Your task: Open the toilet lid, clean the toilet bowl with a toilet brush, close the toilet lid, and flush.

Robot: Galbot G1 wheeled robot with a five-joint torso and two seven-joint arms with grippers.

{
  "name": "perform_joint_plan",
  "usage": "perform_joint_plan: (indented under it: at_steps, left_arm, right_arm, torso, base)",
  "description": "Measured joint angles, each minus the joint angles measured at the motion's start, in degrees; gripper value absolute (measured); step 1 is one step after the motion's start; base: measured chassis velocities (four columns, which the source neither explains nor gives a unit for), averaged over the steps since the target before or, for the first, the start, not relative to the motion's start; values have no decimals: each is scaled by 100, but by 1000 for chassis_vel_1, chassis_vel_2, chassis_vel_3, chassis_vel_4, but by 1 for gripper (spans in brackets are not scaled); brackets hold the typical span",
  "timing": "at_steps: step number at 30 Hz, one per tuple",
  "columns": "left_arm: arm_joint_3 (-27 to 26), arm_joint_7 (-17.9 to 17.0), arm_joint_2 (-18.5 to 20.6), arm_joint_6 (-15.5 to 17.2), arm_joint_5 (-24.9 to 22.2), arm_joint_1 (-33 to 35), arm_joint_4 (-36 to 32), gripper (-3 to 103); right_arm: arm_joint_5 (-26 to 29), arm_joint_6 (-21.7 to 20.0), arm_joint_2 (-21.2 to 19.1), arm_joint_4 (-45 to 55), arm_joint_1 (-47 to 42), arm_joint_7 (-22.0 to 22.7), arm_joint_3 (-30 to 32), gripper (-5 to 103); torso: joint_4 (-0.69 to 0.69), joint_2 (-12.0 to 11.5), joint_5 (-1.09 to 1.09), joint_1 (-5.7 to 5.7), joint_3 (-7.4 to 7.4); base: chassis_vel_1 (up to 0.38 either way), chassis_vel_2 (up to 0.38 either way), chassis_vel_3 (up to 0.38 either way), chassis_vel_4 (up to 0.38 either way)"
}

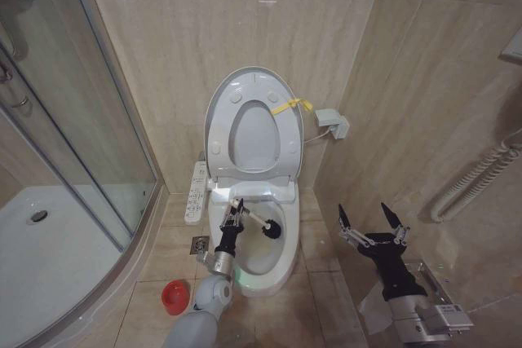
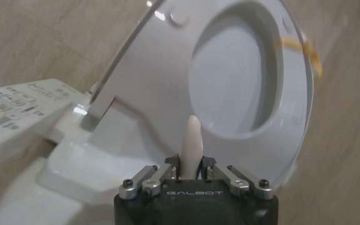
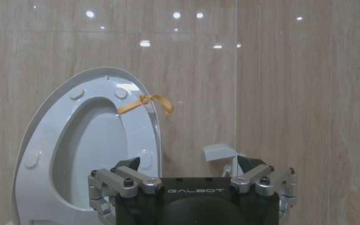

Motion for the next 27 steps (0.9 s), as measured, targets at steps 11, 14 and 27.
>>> perform_joint_plan:
  at_steps: [11,14,27]
  left_arm:
    - [43,259,-50,-93,-296,-1,-67,22]
    - [77,255,-51,15,-637,6,-198,22]
    - [-77,167,-35,-183,120,-51,246,22]
  right_arm:
    - [0,0,0,0,0,0,0,100]
    - [0,0,0,0,0,0,0,100]
    - [0,0,0,0,0,0,0,100]
  torso:
    - [2,0,1,0,0]
    - [2,0,1,0,-1]
    - [0,0,-1,0,0]
  base:
    - [0,0,0,0]
    - [0,0,0,0]
    - [0,0,0,0]
